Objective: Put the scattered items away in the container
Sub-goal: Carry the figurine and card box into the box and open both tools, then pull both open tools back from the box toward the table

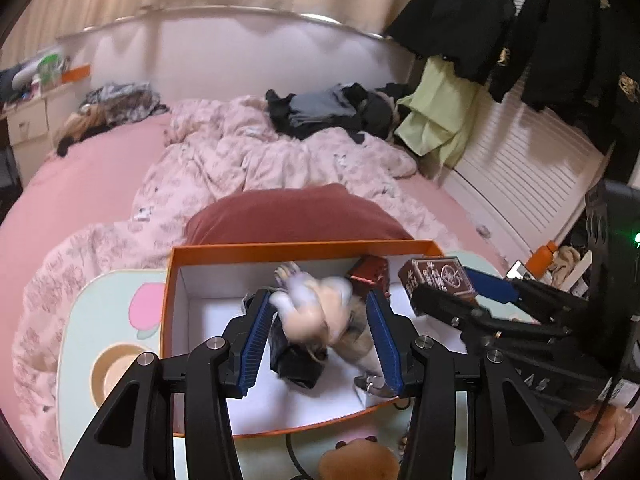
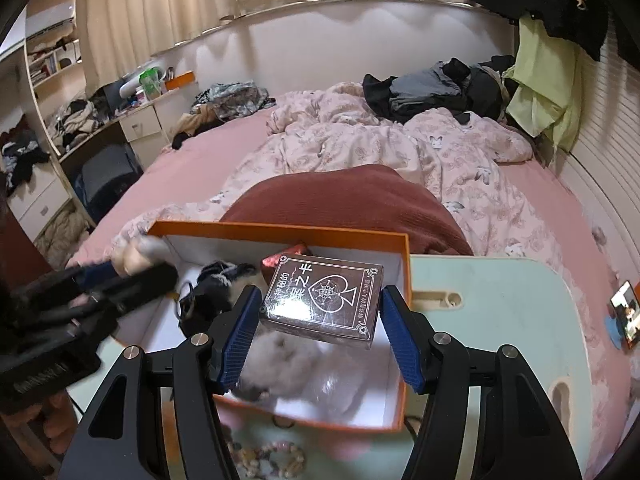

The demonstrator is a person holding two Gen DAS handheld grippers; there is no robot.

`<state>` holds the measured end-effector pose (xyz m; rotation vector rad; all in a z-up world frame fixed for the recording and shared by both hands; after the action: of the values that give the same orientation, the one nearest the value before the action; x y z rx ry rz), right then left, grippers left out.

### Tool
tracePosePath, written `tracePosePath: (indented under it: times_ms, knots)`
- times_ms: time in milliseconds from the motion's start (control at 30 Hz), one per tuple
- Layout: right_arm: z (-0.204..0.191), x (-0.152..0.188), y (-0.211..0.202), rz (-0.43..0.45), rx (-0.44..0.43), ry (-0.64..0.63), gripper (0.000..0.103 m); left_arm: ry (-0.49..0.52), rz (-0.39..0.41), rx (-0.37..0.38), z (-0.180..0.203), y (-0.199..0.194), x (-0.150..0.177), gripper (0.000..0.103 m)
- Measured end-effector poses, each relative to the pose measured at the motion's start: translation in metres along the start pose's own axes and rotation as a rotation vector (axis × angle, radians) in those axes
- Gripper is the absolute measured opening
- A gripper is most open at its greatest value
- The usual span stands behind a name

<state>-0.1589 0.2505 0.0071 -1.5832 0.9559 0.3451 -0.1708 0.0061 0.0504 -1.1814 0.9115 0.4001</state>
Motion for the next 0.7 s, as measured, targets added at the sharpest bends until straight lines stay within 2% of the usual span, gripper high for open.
tracePosePath:
  times_ms: [33,67,100,167,267,367,500,600,700]
  knots:
    - [0.001,-0.001,0.0,-0.003,-0.004,0.012,0.066,0.005,0.015,-0.012,0.0,-0.004,0.0,0.062]
    - [0.002,-0.003,-0.001,0.0,-0.005,0.029,0.069,0.012,0.034,-0.027,0.0,-0.009,-0.001,0.075]
    - [0.003,-0.004,-0.002,0.008,-0.01,0.041,0.075,0.017,0.051,-0.043,0.001,-0.013,-0.002,0.084]
    - [0.004,-0.005,-0.009,0.031,-0.014,0.054,0.079,0.03,0.091,-0.067,0.001,-0.026,-0.004,0.09]
    - [0.003,-0.002,-0.023,0.053,-0.021,0.052,0.079,0.033,0.111,-0.064,0.003,-0.043,-0.002,0.092]
    - [0.003,0.004,-0.039,0.064,-0.038,0.056,0.079,0.01,0.104,-0.02,0.008,-0.061,0.008,0.092]
    - [0.009,0.033,-0.064,0.056,-0.057,0.08,0.079,0.02,0.088,0.018,0.022,-0.085,0.042,0.096]
    - [0.014,0.065,-0.071,0.015,-0.046,0.087,0.079,0.032,0.038,-0.016,0.029,-0.087,0.074,0.097]
    - [0.018,0.097,-0.074,-0.013,-0.011,0.073,0.079,-0.02,0.025,-0.059,0.03,-0.083,0.103,0.097]
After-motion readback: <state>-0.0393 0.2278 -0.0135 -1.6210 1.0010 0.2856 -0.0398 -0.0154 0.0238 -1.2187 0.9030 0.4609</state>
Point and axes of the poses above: each gripper's, at about its wrist camera, not at the fingertips, and y roughly the way its jaws point, z to its right, x to its underside, the point moved 7 cm from there along y, roughly the way its jaws point, and after that the axes turned 9 degrees about y, right-handed, at the moved point
